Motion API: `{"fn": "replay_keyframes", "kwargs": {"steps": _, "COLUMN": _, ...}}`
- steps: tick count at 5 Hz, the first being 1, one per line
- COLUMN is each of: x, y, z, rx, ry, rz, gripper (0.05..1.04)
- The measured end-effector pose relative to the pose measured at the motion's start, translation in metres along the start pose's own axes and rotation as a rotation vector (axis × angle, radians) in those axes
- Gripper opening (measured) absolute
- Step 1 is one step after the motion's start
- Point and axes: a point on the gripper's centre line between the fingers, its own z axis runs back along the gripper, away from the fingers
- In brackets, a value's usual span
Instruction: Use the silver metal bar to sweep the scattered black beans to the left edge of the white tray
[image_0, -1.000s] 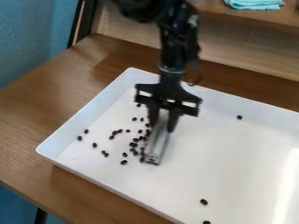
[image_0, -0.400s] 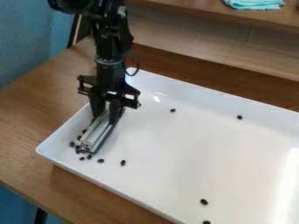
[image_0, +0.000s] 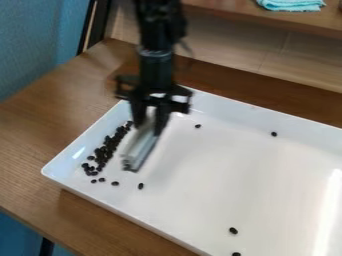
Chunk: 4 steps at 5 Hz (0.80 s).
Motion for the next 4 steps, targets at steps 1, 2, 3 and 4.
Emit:
{"fn": "replay_keyframes", "kwargs": {"steps": 1, "x": -0.007, "y": -0.045, "z": 0.017, "rx": -0.016, "ry": 0.004, "rz": -0.038, "gripper": 0.371}}
{"fn": "replay_keyframes", "kwargs": {"steps": 2, "x": -0.014, "y": -0.094, "z": 0.030, "rx": -0.017, "ry": -0.018, "rz": -0.071, "gripper": 0.371}}
{"fn": "replay_keyframes", "kwargs": {"steps": 3, "x": -0.028, "y": -0.143, "z": 0.017, "rx": 0.009, "ry": -0.009, "rz": -0.098, "gripper": 0.371}}
{"fn": "replay_keyframes", "kwargs": {"steps": 4, "x": -0.049, "y": -0.191, "z": 0.005, "rx": 0.032, "ry": -0.024, "rz": -0.143, "gripper": 0.371}}
